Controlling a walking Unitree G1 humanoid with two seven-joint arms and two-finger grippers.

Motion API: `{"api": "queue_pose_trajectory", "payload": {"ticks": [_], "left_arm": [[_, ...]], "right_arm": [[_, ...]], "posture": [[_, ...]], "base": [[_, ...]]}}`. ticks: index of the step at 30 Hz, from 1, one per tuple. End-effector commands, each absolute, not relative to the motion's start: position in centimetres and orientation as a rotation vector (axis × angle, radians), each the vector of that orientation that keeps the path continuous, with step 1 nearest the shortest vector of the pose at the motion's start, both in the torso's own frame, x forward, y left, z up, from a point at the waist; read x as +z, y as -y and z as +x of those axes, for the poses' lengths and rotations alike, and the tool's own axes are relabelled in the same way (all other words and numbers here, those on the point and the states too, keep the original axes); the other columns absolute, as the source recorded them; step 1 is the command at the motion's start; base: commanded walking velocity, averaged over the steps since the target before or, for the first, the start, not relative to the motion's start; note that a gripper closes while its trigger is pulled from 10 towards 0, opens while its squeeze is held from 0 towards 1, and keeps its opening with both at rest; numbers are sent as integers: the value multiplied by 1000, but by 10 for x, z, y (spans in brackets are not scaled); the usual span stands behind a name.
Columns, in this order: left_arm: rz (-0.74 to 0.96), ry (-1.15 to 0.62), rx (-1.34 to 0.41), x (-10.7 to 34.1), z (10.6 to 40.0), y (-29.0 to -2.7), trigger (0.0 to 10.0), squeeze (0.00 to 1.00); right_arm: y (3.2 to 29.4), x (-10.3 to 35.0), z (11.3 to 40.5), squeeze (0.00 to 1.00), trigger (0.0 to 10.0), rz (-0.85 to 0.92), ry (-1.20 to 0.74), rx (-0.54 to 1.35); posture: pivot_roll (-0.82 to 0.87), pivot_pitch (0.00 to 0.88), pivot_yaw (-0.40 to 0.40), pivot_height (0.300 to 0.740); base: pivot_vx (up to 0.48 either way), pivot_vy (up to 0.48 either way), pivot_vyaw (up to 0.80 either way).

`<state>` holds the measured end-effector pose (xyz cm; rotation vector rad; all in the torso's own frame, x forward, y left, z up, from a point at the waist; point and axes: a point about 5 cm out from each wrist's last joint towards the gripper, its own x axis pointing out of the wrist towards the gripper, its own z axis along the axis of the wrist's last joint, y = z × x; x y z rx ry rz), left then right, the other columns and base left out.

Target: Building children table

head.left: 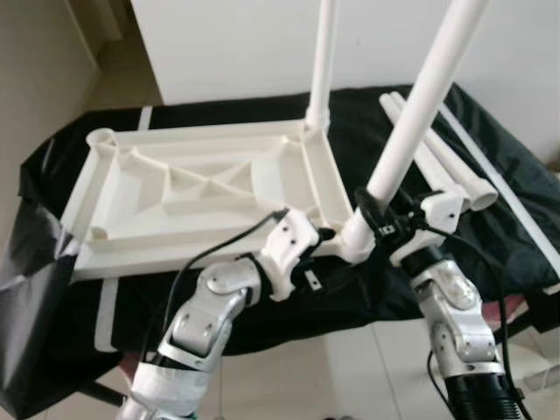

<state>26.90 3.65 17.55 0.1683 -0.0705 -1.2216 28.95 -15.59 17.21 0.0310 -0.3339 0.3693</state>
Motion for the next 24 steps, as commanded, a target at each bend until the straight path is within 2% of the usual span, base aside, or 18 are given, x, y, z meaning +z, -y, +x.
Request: {"api": "queue_pose_trajectory", "payload": {"ticks": [1,9,14,17,21,24], "left_arm": [[170,90,-1140,182,273,-39,10000,0],[170,92,-1141,182,273,-39,10000,0],[172,96,-1142,184,274,-39,10000,0],[173,97,-1142,184,275,-39,10000,0],[174,97,-1142,185,274,-39,10000,0],[177,97,-1139,185,274,-41,10000,0]], "right_arm": [[148,147,285,0,10000,-3,227,421],[142,148,277,0,10000,-83,265,481],[137,142,270,0,10000,-230,297,535],[135,141,270,0,10000,-256,306,543],[134,138,269,0,10000,-241,298,549],[138,131,269,0,10000,-81,268,494]], "posture": [[-68,64,18,740],[-71,65,21,740],[-72,71,23,740],[-72,73,24,740],[-68,76,25,740],[-64,80,25,740]], "base": [[0,0,0],[0,0,0],[0,0,0],[0,0,0],[0,0,0],[0,0,0]]}}
